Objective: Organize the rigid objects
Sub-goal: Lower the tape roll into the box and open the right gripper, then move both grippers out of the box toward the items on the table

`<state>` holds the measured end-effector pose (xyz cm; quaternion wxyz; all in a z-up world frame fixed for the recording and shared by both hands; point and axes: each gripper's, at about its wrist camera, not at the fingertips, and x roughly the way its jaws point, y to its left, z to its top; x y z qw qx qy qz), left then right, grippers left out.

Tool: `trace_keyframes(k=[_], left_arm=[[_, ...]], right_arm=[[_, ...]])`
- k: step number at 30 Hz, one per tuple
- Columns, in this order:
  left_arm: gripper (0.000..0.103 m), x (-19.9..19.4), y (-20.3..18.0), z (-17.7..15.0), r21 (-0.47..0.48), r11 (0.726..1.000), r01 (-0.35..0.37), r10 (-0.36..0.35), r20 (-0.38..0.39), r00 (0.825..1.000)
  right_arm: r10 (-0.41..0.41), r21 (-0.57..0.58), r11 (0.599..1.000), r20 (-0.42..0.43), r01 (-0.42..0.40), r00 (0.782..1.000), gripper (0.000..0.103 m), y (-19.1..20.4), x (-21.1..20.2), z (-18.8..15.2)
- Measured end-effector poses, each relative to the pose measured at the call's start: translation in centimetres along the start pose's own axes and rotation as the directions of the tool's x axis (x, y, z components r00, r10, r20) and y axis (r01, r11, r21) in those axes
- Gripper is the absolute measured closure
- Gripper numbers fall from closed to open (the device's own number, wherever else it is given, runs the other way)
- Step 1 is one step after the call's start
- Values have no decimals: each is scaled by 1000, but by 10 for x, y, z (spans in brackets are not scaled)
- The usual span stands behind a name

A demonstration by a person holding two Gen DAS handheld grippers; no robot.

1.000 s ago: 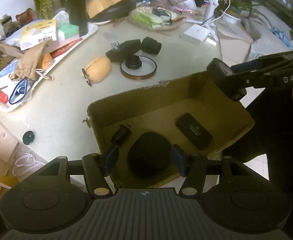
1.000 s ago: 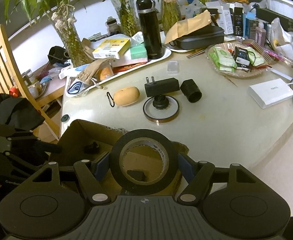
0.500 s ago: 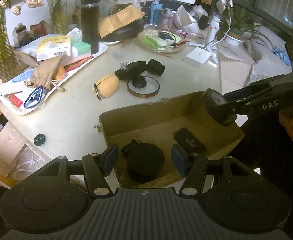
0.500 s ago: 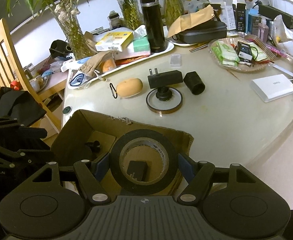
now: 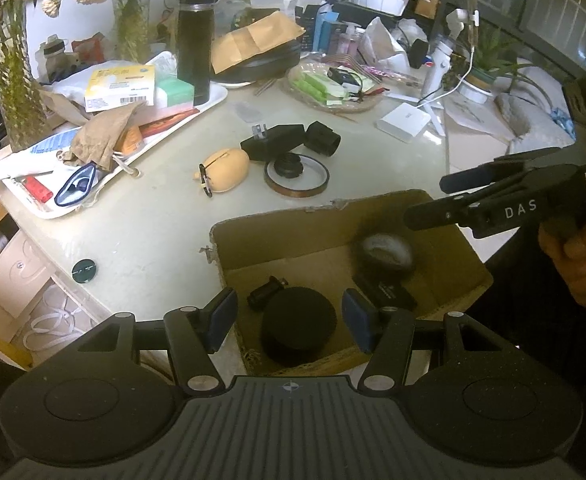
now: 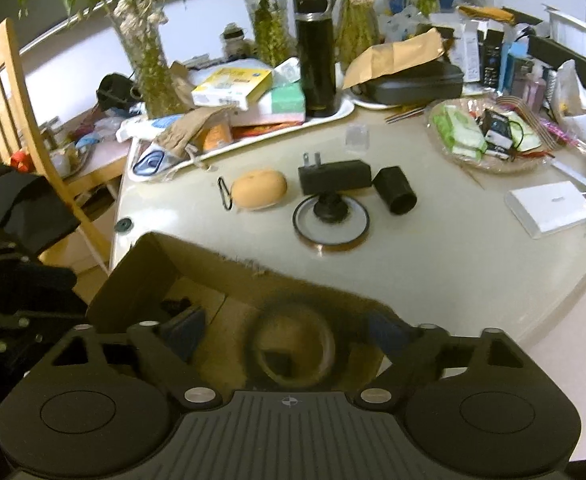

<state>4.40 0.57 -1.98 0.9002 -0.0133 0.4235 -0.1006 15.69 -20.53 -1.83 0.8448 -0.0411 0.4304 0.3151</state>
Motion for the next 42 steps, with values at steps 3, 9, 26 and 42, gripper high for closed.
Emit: trace_keyframes(k=[3, 9, 26, 42], left_arm=[[46, -1, 3, 1, -6, 1000, -1, 1, 2, 1000], [46, -1, 6, 6, -14, 1000, -8, 8, 9, 1000], [46, 8, 11, 21, 5, 999, -38, 37, 14, 999], [46, 20, 18, 33, 8, 999, -44, 44, 16, 999]], right_arm=[[5, 8, 1000, -5, -5, 1000, 8, -2, 0, -2], [26, 18, 1000, -10, -26, 1000, 1, -5, -2, -5], [22, 54, 998, 0, -22, 1000, 0, -16, -1, -3], [2, 59, 998, -18, -1, 1000, 0, -23, 9, 5]])
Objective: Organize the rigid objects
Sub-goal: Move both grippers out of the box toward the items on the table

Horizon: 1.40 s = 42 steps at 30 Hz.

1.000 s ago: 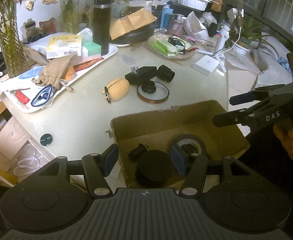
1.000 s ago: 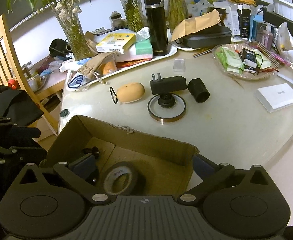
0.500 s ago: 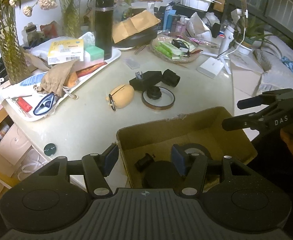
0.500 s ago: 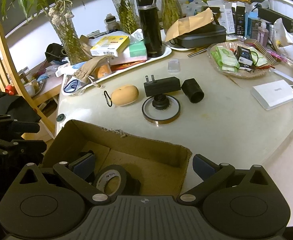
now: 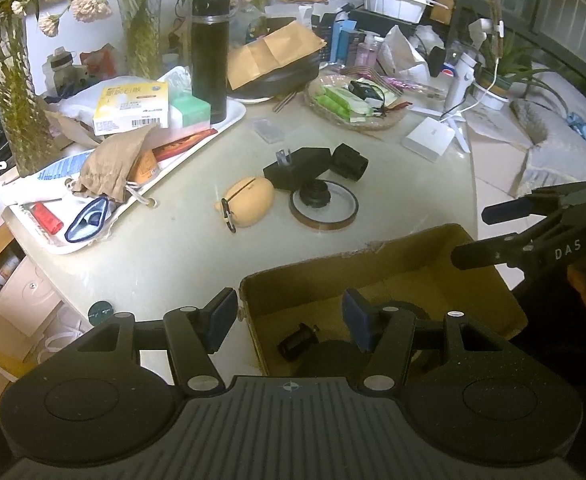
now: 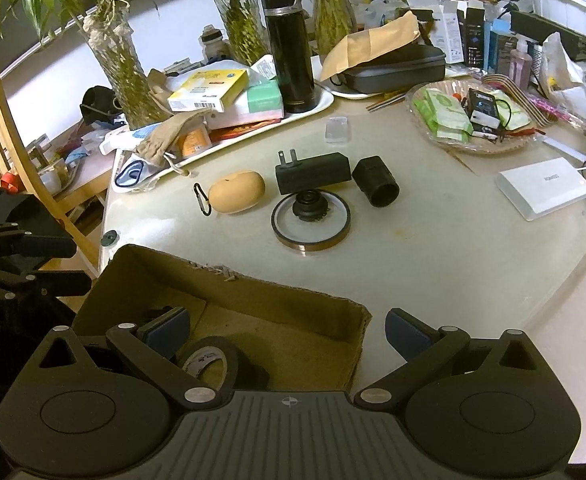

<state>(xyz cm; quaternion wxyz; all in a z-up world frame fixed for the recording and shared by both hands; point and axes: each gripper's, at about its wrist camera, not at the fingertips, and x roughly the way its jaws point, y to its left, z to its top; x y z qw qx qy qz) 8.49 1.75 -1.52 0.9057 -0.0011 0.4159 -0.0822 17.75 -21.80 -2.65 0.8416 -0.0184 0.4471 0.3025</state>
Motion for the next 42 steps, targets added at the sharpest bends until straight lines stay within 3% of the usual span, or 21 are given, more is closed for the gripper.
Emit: trace_keyframes(k=[42], left_arm=[[46, 50, 37, 38, -43, 999, 13, -12, 27, 1000]], right_arm=[[-27, 11, 1000, -102, 28, 994, 0, -14, 74, 57]])
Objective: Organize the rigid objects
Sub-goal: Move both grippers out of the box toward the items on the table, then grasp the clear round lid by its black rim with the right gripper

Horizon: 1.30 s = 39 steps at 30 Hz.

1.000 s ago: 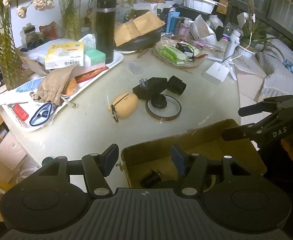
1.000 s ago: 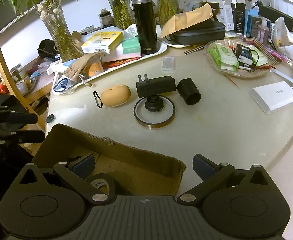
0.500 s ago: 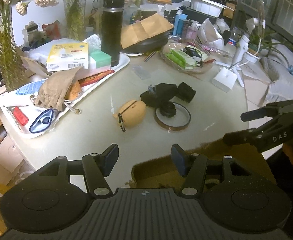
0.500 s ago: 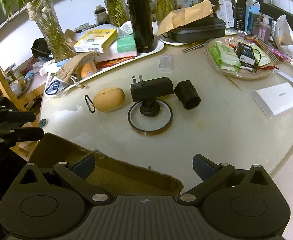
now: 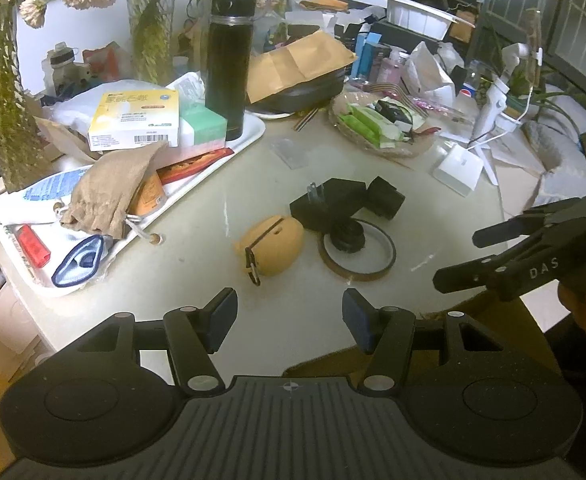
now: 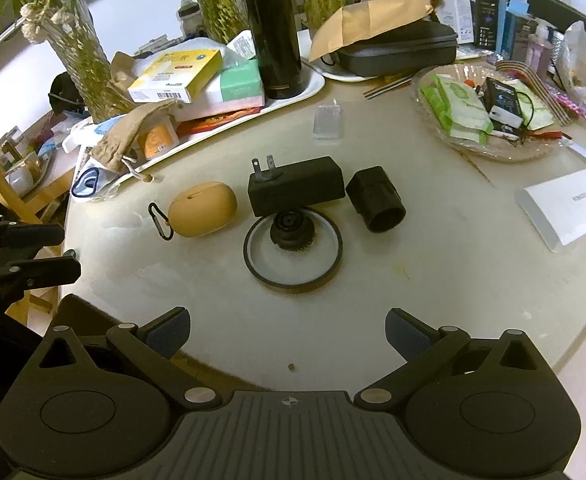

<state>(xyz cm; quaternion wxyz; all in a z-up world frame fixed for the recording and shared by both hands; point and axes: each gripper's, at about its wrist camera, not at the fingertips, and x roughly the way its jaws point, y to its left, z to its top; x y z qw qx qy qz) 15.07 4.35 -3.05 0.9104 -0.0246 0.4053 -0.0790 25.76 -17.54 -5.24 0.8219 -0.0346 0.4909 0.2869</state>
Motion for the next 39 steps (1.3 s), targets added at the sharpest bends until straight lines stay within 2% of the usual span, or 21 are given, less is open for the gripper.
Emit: trace_keyframes(k=[25, 34, 39], left_arm=[[46, 20, 26, -4, -89, 996, -1, 0, -7, 1000], [46, 21, 28, -4, -104, 995, -3, 2, -6, 1000], [46, 22, 29, -4, -105, 994, -6, 5, -9, 1000]], right_arm=[[-69, -68, 996, -138, 60, 988, 0, 8, 89, 53], [-102, -69, 994, -202, 90, 974, 0, 11, 116, 59], [-133, -95, 989, -210, 115, 969, 1, 17, 121, 59]])
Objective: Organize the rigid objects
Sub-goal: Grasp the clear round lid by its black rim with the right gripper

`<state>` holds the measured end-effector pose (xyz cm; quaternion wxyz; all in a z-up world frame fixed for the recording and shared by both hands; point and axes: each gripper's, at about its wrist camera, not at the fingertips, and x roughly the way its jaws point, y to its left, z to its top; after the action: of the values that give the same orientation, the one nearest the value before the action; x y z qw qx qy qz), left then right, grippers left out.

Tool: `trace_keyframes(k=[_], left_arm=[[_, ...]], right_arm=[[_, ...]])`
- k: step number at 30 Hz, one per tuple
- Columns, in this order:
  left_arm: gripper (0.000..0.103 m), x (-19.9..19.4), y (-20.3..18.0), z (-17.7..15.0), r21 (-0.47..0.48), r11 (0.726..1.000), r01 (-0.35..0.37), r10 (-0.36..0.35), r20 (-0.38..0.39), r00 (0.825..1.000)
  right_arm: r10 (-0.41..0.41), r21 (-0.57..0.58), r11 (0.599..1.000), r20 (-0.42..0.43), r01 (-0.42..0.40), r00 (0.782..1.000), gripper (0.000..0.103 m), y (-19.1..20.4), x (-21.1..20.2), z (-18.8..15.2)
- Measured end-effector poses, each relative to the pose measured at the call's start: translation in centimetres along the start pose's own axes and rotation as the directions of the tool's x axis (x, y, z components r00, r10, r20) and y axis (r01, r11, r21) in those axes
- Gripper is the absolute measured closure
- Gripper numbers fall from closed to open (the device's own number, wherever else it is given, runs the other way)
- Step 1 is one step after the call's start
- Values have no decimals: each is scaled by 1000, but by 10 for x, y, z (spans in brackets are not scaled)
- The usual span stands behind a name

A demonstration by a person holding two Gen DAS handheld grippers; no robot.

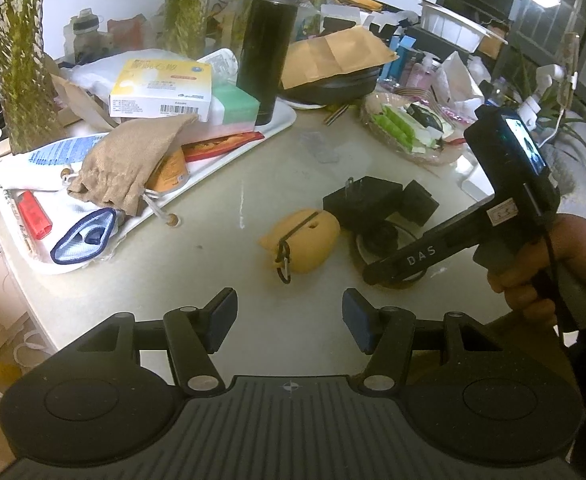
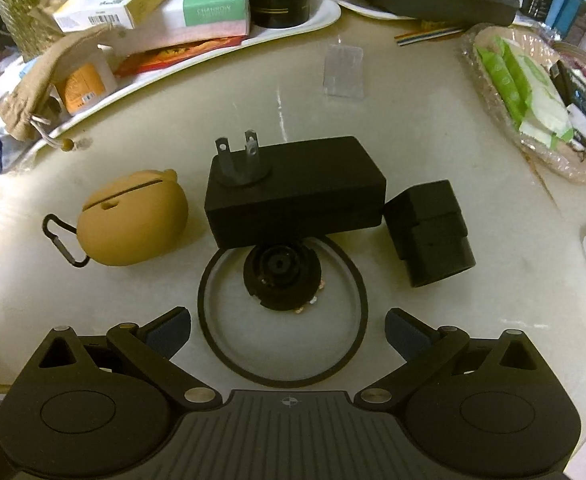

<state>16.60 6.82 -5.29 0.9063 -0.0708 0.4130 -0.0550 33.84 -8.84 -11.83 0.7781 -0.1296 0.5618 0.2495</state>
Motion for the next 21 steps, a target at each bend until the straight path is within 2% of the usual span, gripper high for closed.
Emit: trace_keyframes(k=[4, 6, 10, 21], left_arm=[[46, 1, 0, 0, 1, 1000, -1, 1, 0, 1000], [46, 1, 0, 0, 5, 1000, -3, 3, 2, 1000], [46, 0, -1, -1, 12, 1000, -9, 9, 7, 1000], [46, 0, -2, 0, 17, 1000, -7, 7, 15, 1000]], right_arm=[[-10, -23, 1000, -3, 10, 1000, 6, 3, 2, 0], [-9, -47, 999, 20, 10, 1000, 14, 6, -1, 0], [-4, -66, 998, 26, 5, 1000, 14, 6, -4, -4], [35, -71, 997, 114, -27, 993, 15, 1, -32, -14]])
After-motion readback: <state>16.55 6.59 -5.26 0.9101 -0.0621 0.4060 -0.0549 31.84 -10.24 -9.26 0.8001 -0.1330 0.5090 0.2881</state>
